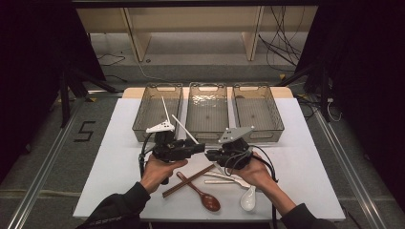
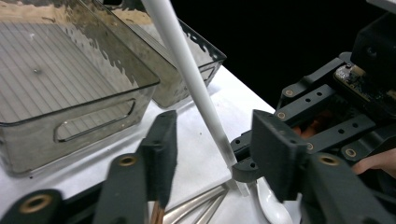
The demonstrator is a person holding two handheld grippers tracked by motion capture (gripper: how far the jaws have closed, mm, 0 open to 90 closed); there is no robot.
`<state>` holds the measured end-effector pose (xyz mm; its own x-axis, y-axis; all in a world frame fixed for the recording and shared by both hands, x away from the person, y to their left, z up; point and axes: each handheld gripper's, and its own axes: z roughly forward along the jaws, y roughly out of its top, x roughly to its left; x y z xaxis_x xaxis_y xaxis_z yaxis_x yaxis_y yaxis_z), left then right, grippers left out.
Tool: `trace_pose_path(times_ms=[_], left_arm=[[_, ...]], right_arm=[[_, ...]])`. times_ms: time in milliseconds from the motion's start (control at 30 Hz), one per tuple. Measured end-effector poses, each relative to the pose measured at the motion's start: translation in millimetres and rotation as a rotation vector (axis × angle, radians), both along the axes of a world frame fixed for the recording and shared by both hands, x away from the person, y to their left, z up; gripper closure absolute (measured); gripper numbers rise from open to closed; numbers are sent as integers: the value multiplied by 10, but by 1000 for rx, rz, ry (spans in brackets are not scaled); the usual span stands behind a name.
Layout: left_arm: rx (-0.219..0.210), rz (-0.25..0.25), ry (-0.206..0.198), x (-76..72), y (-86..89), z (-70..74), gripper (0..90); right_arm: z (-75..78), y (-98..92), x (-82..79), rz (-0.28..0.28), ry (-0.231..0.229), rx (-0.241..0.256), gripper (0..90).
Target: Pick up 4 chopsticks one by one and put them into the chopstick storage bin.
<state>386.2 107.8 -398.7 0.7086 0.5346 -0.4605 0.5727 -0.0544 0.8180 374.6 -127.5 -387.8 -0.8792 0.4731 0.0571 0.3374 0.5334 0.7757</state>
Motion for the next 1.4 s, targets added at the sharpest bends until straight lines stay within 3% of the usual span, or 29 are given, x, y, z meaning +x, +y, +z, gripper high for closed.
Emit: trace_pose_path(times_ms=[367, 533, 767, 1033, 1400], left_arm=[[-38, -34, 11, -5, 10, 5, 765], [-76, -54, 32, 1, 31, 15, 821], [-76, -68, 38, 14, 63, 70, 840], [-28, -15, 26, 122, 295, 174, 842], [4, 77, 26, 370, 760, 365, 841]], right_arm=[[12, 9, -20, 6, -6, 23, 851], [13, 26, -35, 10, -18, 30, 851], [23, 25, -44, 8, -18, 56, 838], [58, -114, -41, -22, 1, 64, 696], [10, -488, -92, -133, 26, 23, 516]])
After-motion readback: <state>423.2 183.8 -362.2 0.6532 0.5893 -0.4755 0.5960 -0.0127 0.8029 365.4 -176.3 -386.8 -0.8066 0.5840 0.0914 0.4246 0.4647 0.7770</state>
